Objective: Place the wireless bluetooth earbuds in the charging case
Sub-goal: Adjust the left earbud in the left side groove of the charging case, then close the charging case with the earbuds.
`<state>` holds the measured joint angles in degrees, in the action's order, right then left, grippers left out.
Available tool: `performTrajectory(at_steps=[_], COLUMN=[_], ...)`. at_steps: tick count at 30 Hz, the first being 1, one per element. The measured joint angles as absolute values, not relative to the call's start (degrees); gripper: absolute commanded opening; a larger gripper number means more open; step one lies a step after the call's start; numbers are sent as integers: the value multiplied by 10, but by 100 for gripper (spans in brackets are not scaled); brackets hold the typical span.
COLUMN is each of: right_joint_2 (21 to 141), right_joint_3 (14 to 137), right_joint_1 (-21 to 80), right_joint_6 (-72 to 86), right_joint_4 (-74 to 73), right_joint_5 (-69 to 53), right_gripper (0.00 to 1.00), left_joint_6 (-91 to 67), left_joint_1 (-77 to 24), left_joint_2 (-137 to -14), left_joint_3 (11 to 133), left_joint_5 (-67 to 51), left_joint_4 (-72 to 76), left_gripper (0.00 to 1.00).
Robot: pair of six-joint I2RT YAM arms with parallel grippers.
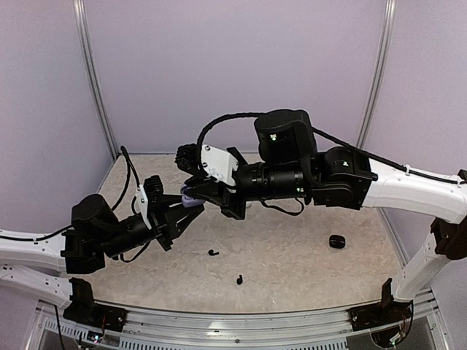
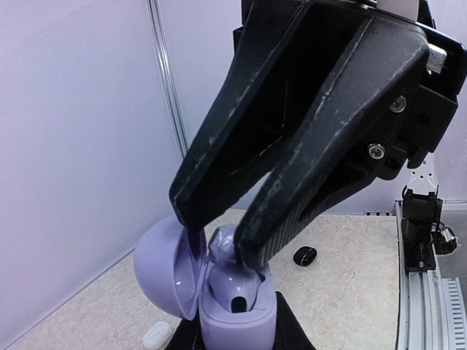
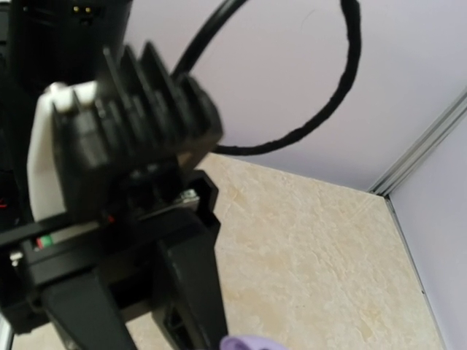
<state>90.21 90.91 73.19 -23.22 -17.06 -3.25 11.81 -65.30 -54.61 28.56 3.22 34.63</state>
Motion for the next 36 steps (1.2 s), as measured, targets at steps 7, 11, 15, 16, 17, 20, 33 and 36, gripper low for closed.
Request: performTrajectory(at_steps=[7, 11, 15, 16, 17, 20, 33, 36], right_joint_2=[897, 875, 853, 851, 850, 850, 850, 850], right_joint_3=[908, 907, 906, 906, 906, 904, 898, 896], right_joint_1=[733, 733, 733, 733, 733, 732, 729, 728], right_joint_6=[-231, -228, -229, -229, -230, -229, -229, -231], right_joint_4=[-168, -160, -145, -142, -138, -137, -139, -140], right_joint_5=[-32, -33, -16, -8, 0, 18, 39, 42], right_gripper=[20, 26, 32, 33, 34, 35, 37, 37], left_joint_6=[118, 118, 118, 118, 118, 116, 105, 105], left_joint_1=[-653, -652, -652, -652, -652, -652, -652, -652], left_joint_2=[-546, -546, -546, -546, -546, -544, -535, -535], left_joint_3=[286, 286, 286, 287, 288, 295, 305, 306], left_joint_5=[29, 17, -9, -16, -23, -41, -106, -116], left_joint_4=[346, 345, 338, 336, 333, 324, 308, 306], left_gripper=[0, 0, 0, 0, 0, 0, 0, 0])
